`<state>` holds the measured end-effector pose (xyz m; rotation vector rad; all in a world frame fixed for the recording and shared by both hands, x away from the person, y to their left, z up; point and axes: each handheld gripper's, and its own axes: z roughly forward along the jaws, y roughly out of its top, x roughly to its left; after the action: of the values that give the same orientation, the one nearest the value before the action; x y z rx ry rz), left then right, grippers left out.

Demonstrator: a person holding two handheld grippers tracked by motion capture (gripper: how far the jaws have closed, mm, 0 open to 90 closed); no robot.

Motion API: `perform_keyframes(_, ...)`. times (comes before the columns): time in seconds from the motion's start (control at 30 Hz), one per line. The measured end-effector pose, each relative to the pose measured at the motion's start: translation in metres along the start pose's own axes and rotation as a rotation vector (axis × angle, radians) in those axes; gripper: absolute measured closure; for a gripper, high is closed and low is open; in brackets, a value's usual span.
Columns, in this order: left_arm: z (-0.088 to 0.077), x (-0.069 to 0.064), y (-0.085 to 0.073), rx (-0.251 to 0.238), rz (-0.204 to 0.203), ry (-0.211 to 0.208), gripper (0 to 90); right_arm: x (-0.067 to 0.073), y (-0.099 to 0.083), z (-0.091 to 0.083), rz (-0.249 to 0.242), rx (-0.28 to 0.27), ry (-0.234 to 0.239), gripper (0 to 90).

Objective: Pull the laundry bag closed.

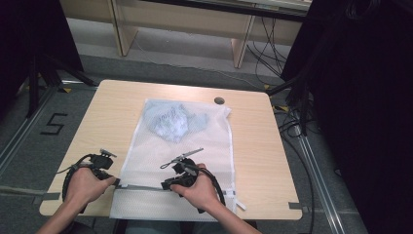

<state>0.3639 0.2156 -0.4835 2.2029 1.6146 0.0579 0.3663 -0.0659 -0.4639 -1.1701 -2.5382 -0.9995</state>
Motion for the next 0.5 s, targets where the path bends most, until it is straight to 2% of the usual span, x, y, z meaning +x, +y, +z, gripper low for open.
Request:
perform_keyframes(0.13, 0.000, 0.001, 0.000, 0.005, 0.000, -0.001, 89.5, 0.004, 0.005, 0.009, -0.002, -0.005, 0.011, 77.6)
perform_keyframes(0.17, 0.001, 0.001, 0.000, 0.005, -0.001, -0.001, 89.5, 0.004, 0.006, 0.012, -0.020, -0.008, 0.023, 77.5)
perform_keyframes(0.23, 0.001, 0.002, 0.000, 0.011, 0.002, 0.000, 89.5, 0.007, 0.009, 0.017, -0.020, 0.001, 0.029, 77.5)
perform_keyframes(0.27, 0.001, 0.001, 0.000, 0.011, 0.002, 0.000, 89.5, 0.011, 0.010, 0.020, -0.005, 0.016, 0.027, 77.5)
perform_keyframes(0.3, 0.001, 0.001, 0.000, 0.010, 0.001, 0.001, 89.5, 0.011, 0.011, 0.024, -0.029, 0.004, 0.037, 77.4)
perform_keyframes(0.4, 0.001, 0.001, 0.000, 0.010, 0.001, 0.001, 89.5, 0.016, 0.016, 0.033, -0.030, 0.010, 0.053, 77.2)
perform_keyframes(0.5, 0.000, 0.003, 0.000, 0.026, 0.016, -0.004, 89.5, 0.022, 0.022, 0.042, -0.036, 0.014, 0.064, 76.8)
